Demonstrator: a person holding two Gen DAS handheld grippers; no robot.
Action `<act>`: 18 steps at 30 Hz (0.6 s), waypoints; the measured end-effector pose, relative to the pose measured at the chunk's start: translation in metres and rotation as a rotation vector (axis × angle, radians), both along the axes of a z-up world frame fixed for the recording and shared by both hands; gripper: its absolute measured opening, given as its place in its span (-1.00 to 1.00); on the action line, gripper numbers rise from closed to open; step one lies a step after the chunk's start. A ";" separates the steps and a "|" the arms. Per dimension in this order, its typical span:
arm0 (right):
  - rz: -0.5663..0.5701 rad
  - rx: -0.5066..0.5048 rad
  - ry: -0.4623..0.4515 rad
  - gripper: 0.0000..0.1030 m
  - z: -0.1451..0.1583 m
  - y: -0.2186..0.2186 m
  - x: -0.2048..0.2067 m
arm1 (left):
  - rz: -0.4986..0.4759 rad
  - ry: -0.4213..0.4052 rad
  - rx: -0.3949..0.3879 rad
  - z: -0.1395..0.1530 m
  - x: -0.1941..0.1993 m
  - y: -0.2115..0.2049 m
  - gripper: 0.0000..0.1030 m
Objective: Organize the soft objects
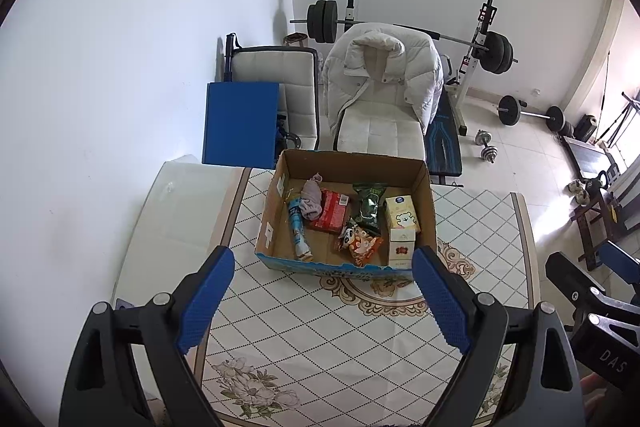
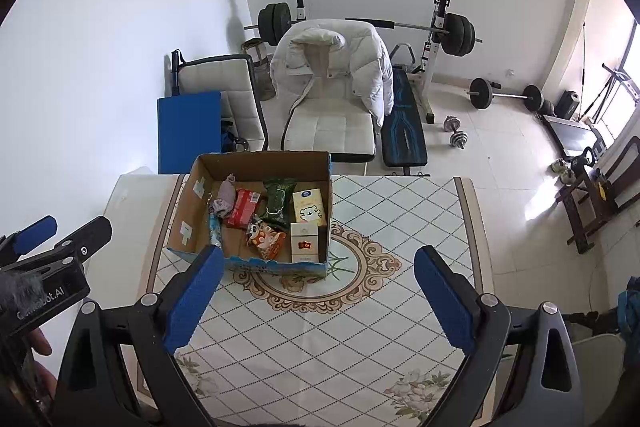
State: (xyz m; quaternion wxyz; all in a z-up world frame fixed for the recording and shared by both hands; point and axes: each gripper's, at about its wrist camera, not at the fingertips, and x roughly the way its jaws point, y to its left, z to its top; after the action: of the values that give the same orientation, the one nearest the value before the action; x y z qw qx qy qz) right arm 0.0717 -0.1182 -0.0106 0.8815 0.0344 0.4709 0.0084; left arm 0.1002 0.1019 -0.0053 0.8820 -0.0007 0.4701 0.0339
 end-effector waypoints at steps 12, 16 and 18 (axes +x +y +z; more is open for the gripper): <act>0.002 -0.001 -0.001 0.90 0.000 -0.002 -0.001 | -0.009 0.006 0.003 0.000 -0.001 -0.003 0.77; 0.000 -0.003 -0.002 0.90 0.001 -0.003 -0.001 | -0.013 0.008 0.004 -0.001 0.000 -0.004 0.77; -0.001 -0.003 -0.002 0.90 0.001 -0.004 -0.002 | -0.014 0.009 0.003 -0.002 -0.001 -0.004 0.77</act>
State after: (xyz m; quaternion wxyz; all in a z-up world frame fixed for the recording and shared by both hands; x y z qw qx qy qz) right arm 0.0698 -0.1222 -0.0098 0.8820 0.0334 0.4701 0.0075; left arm 0.0988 0.0979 -0.0070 0.8801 0.0039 0.4740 0.0282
